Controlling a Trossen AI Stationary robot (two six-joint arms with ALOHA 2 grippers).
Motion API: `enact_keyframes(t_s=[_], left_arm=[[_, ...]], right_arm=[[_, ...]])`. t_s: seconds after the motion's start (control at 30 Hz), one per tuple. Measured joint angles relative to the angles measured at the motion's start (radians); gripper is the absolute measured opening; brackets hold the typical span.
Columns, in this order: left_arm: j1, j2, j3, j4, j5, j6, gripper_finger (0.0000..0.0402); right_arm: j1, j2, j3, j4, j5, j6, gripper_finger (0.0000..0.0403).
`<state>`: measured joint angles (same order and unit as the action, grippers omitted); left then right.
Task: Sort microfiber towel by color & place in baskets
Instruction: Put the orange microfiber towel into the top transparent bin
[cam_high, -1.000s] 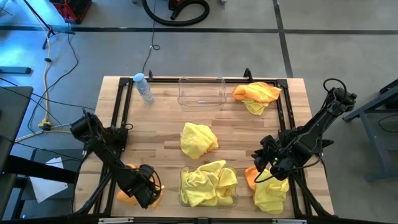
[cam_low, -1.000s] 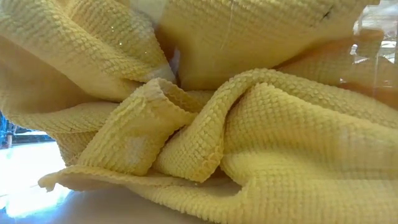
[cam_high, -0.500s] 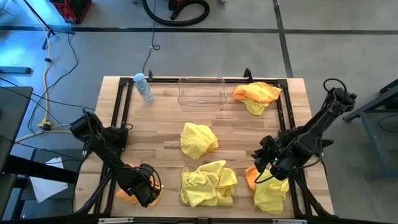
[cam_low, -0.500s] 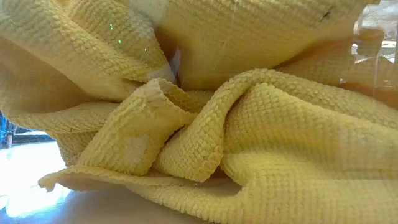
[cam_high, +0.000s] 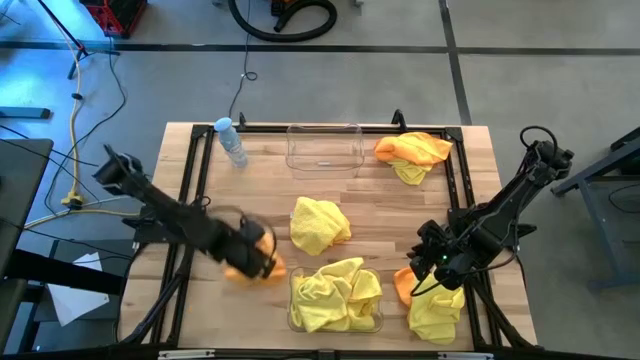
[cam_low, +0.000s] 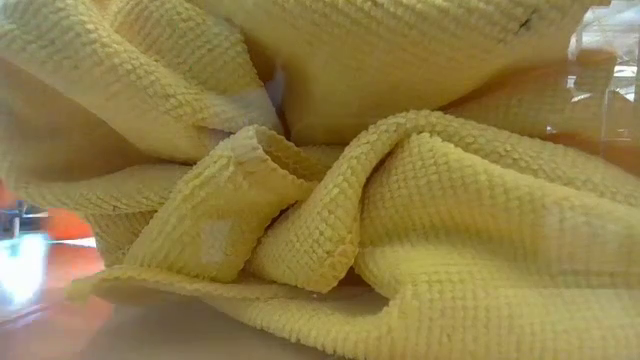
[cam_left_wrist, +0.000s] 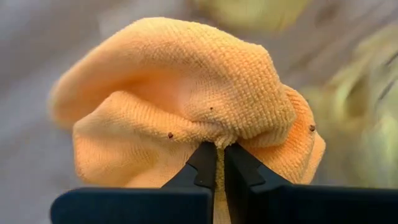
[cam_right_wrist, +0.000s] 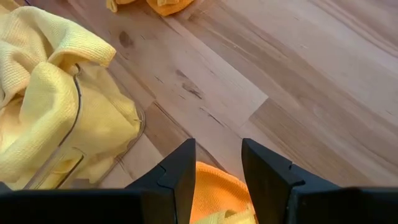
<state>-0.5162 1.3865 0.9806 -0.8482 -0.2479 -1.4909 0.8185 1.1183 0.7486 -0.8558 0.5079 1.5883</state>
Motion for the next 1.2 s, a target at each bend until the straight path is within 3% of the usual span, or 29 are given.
enact_keyframes(t_s=[0.13, 0.3, 0.43, 0.6, 0.8, 1.2], left_arm=[[0.163, -0.084, 0.029, -0.005, -0.052, 0.226, 0.0001], [0.408, -0.087, 0.187, -0.009, -0.051, 0.628, 0.0000], [0.601, -0.031, 0.364, -0.011, -0.036, 0.925, 0.0000], [0.812, 0.101, 0.574, 0.002, 0.080, 1.237, 0.0000], [0.947, 0.324, 0.710, 0.040, 0.247, 1.394, 0.0000], [1.032, 0.655, 0.802, 0.069, 0.290, 1.483, 0.0003]], right_arm=[[0.000, 0.000, 0.000, 0.000, 0.038, 0.000, 0.0123], [-0.001, 0.000, 0.000, 0.000, 0.164, 0.005, 0.0123], [-0.030, 0.000, 0.000, 0.000, 0.200, 0.017, 0.0123], [-0.121, 0.000, 0.000, 0.000, 0.203, 0.060, 0.0123], [-0.240, 0.000, 0.000, -0.004, 0.204, 0.061, 0.0123], [-0.360, 0.000, 0.000, 0.000, 0.170, 0.061, 0.0123]])
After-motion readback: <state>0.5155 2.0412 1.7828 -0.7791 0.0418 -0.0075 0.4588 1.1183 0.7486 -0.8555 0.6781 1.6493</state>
